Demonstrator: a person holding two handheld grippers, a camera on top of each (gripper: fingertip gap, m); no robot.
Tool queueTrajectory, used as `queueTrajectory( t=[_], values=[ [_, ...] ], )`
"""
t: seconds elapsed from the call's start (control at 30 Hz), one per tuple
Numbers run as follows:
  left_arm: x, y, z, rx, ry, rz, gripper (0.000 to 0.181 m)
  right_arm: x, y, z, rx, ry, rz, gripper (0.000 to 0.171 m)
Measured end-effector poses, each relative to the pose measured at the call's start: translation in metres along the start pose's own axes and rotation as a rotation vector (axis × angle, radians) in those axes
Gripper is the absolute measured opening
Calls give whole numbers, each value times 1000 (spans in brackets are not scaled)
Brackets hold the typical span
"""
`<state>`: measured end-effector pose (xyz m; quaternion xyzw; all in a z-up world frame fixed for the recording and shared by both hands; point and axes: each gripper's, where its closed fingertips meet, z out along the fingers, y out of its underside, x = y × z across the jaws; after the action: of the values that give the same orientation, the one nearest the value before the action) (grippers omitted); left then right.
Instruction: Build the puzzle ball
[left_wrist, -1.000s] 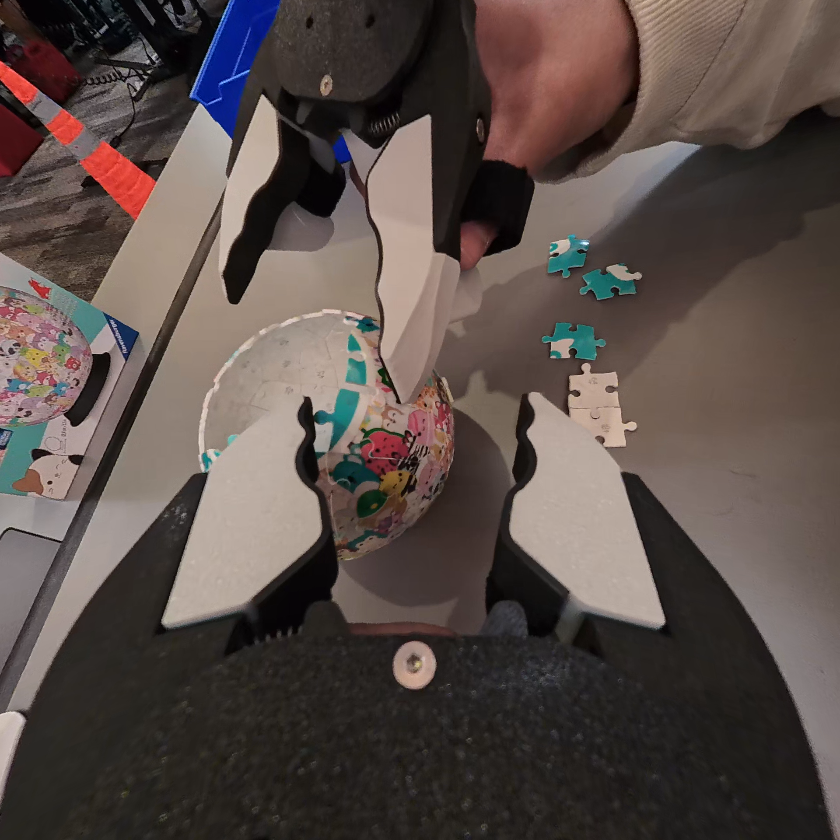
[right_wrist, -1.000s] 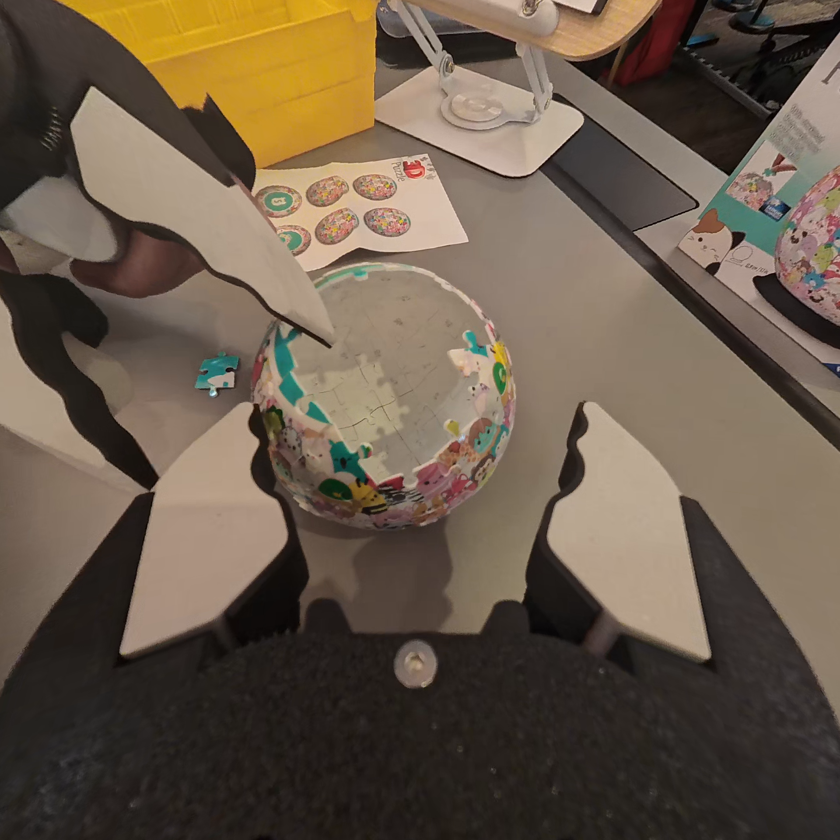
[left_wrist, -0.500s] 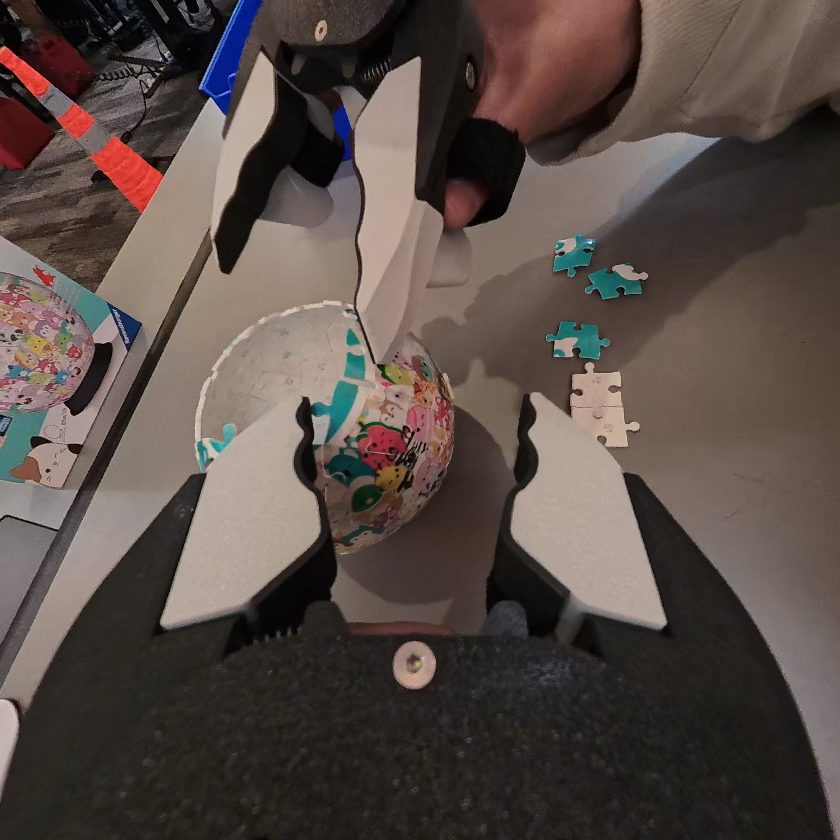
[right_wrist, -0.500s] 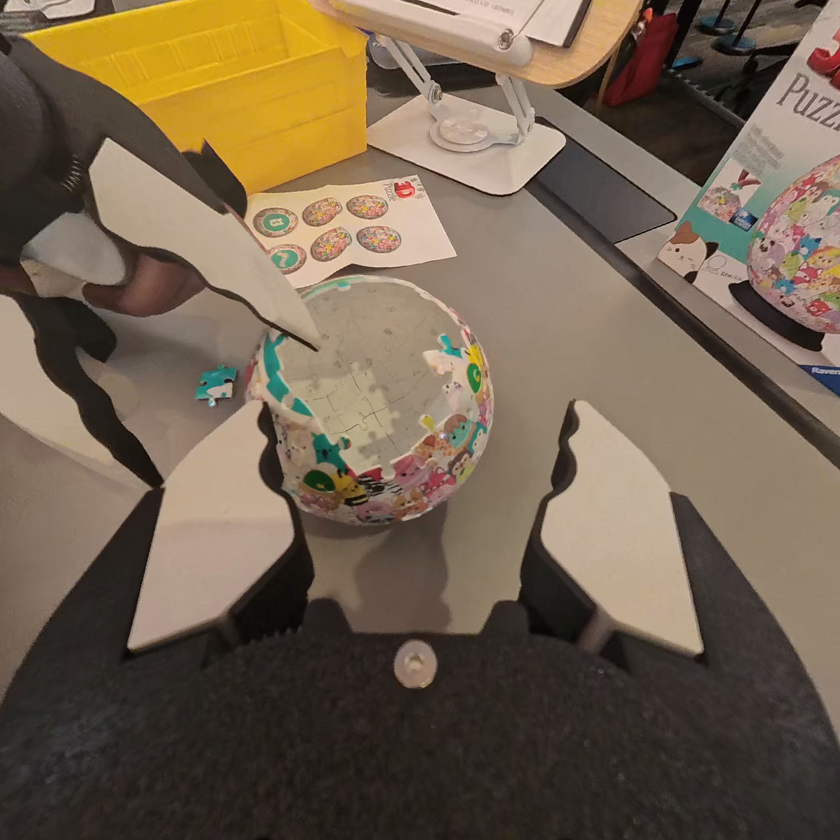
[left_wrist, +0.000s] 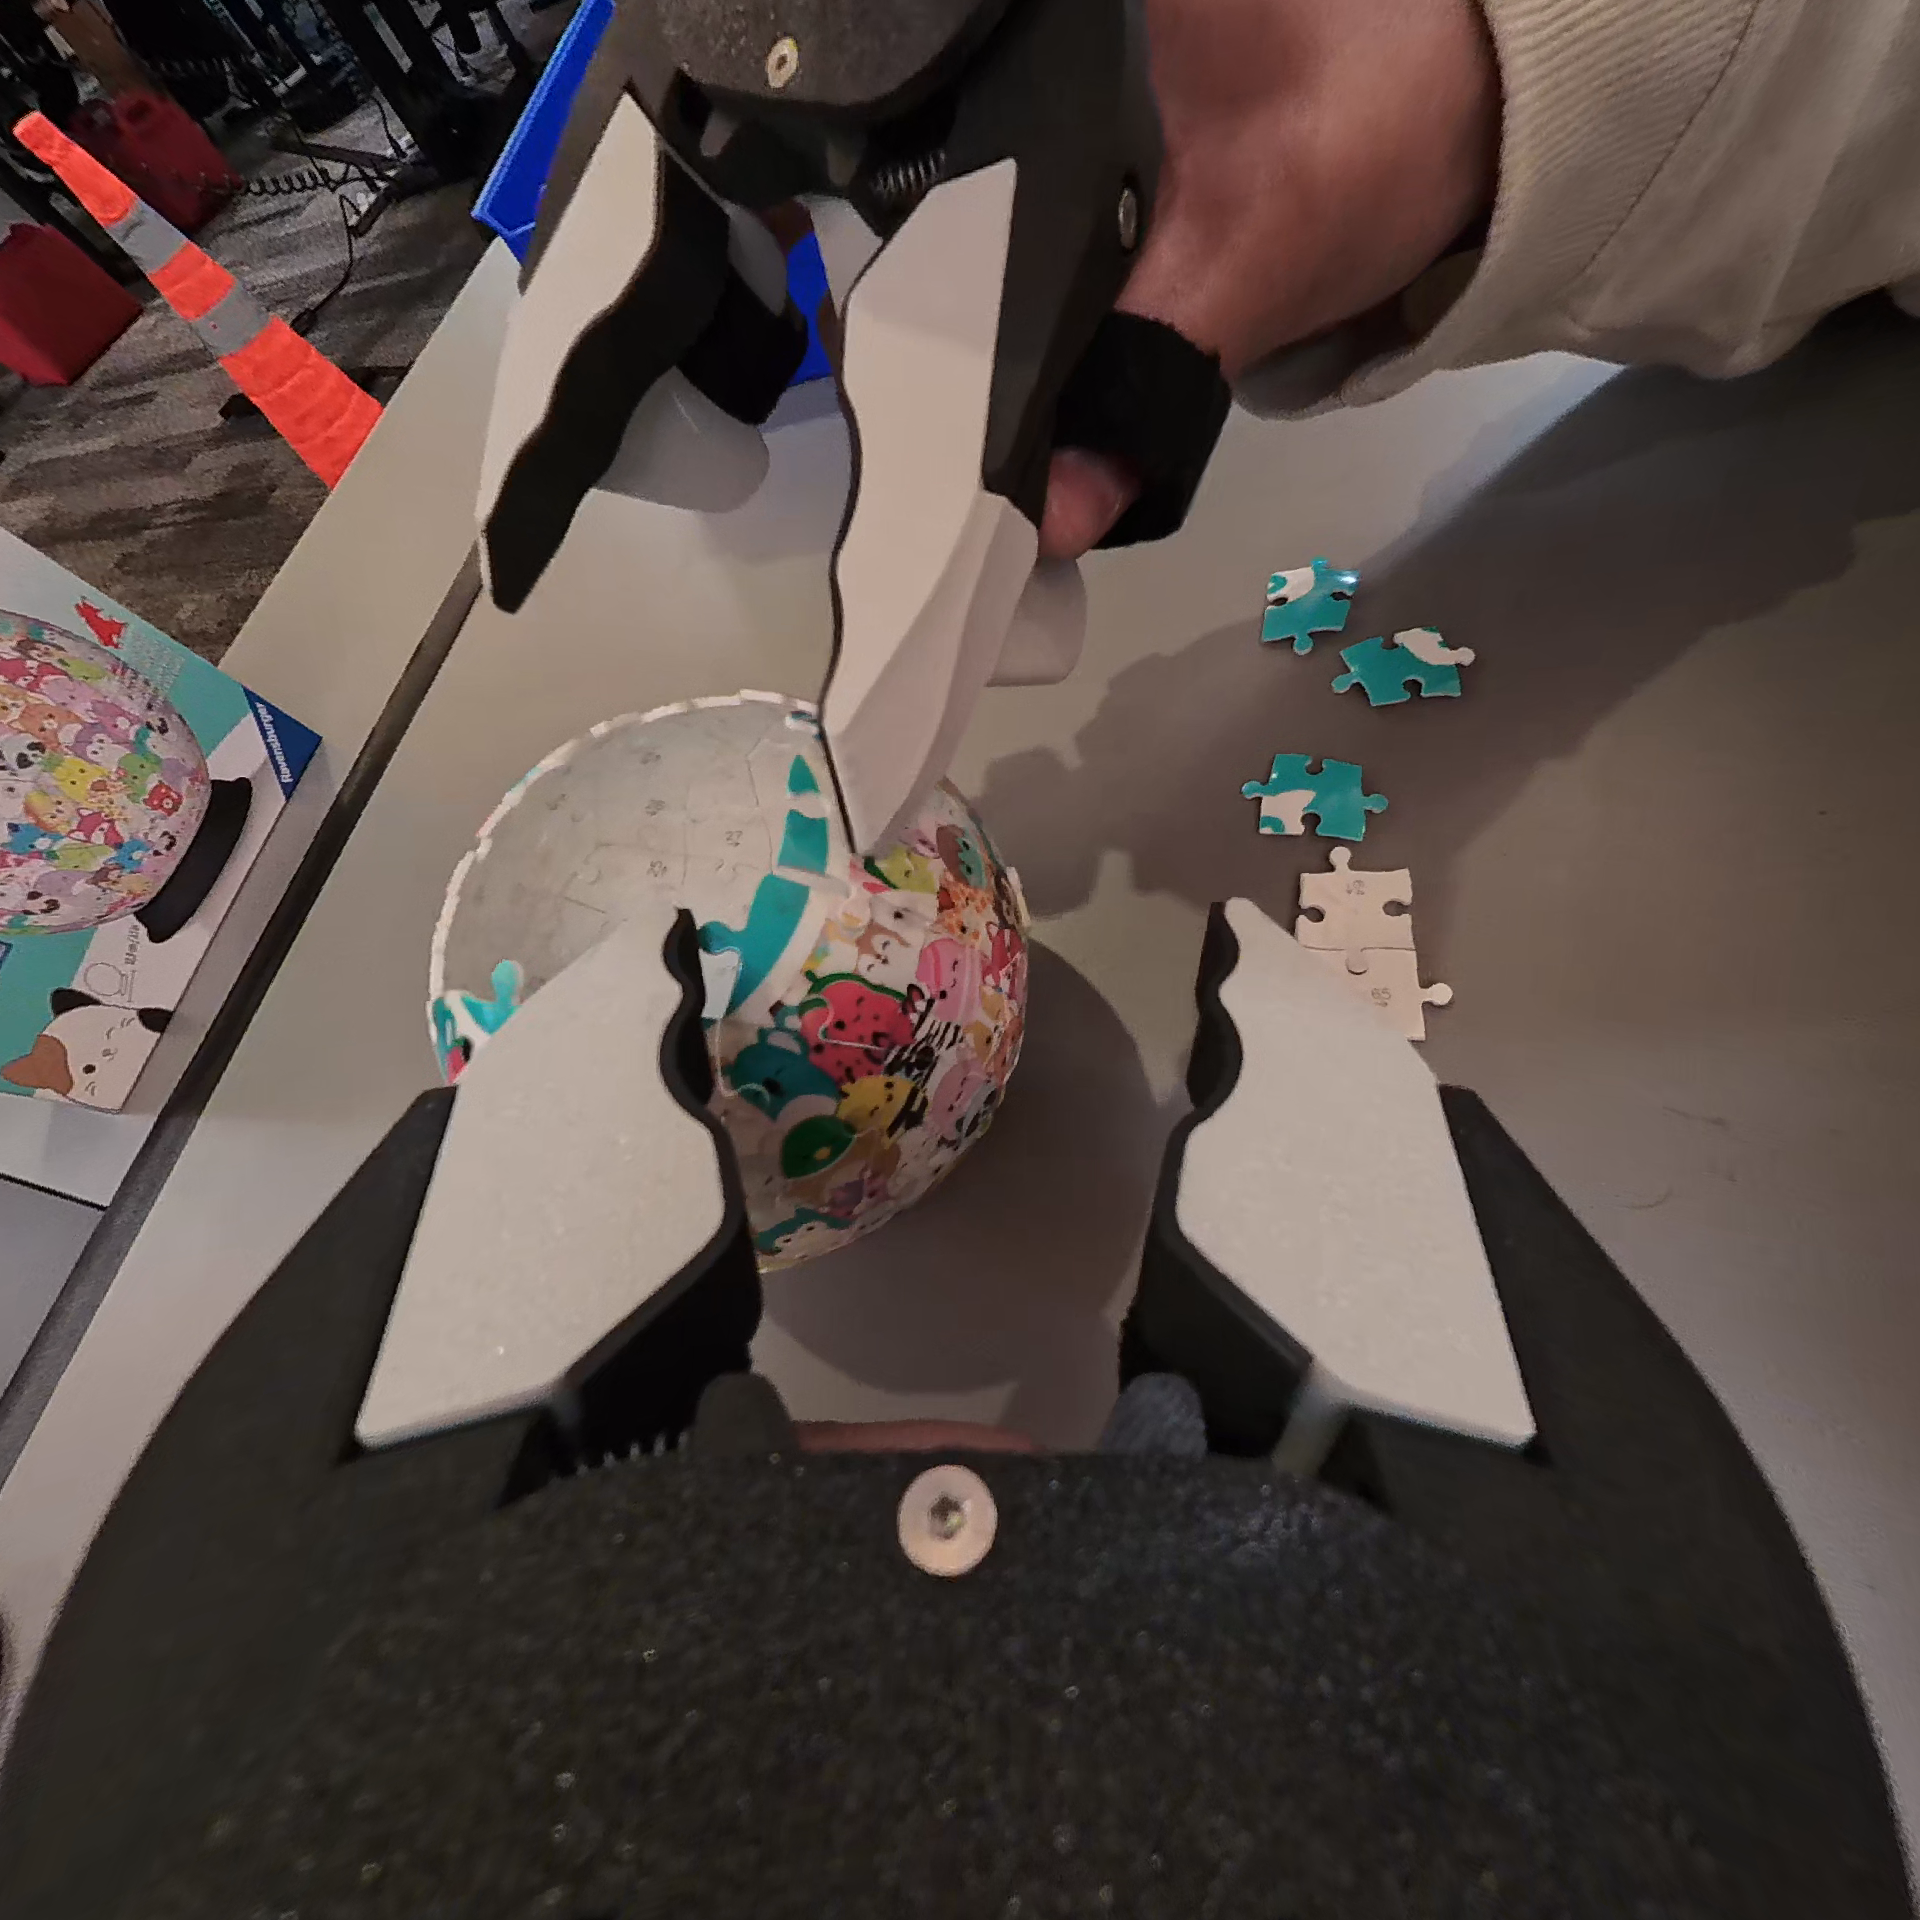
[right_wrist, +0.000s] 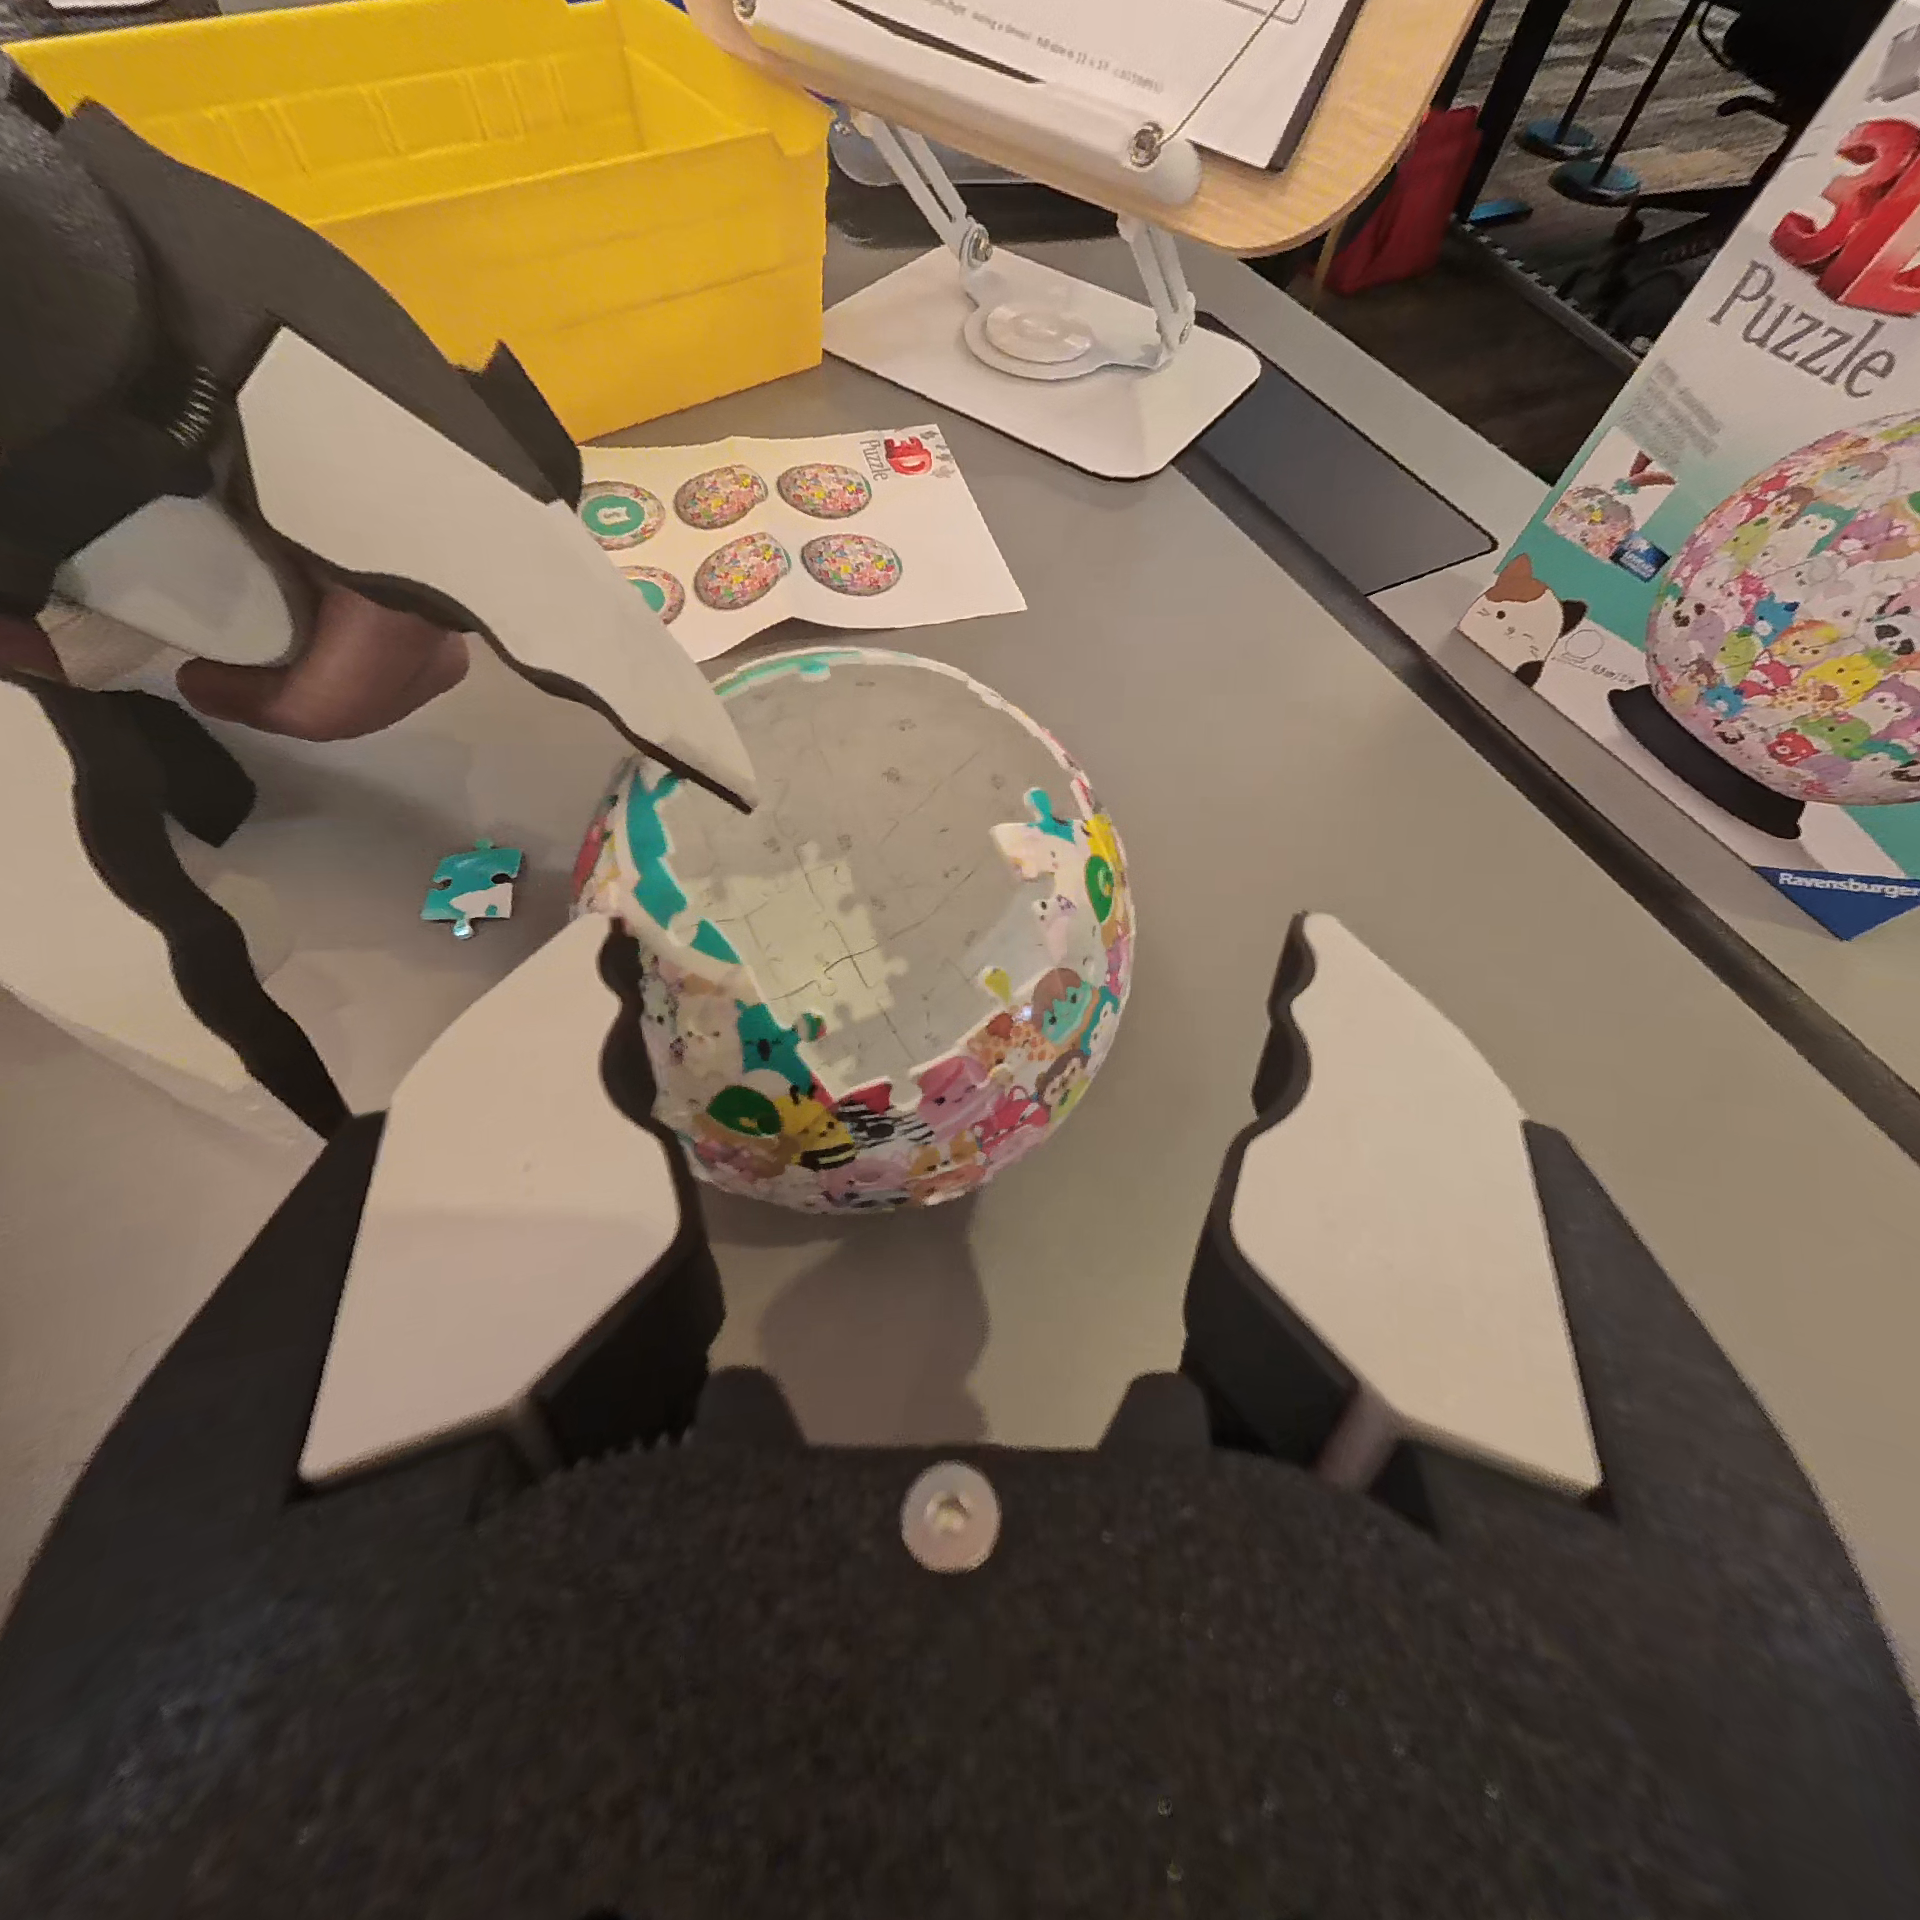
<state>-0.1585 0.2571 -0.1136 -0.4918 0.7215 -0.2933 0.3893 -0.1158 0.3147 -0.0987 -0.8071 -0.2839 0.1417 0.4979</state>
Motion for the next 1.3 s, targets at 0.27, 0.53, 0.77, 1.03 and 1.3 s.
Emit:
queueTrajectory(
  t=[0.27, 0.53, 0.77, 1.03, 1.3],
  values=[
    [0, 0, 1, 9, -6, -5, 91, -2, 2, 7, 1, 4, 14, 122],
    [-1, 1, 1, 11, -7, -1, 88, 1, 2, 7, 44, -48, 124, 121],
    [-3, 2, -1, 16, -23, -7, 88, -3, 10, 6, 39, -92, 155, 122],
    [-1, 2, 0, 15, -18, -19, 92, -1, 12, 12, 22, -70, 138, 123],
    [-3, 3, 1, 20, -19, -34, 96, 0, 10, 16, 16, -62, 142, 124]
  ],
)
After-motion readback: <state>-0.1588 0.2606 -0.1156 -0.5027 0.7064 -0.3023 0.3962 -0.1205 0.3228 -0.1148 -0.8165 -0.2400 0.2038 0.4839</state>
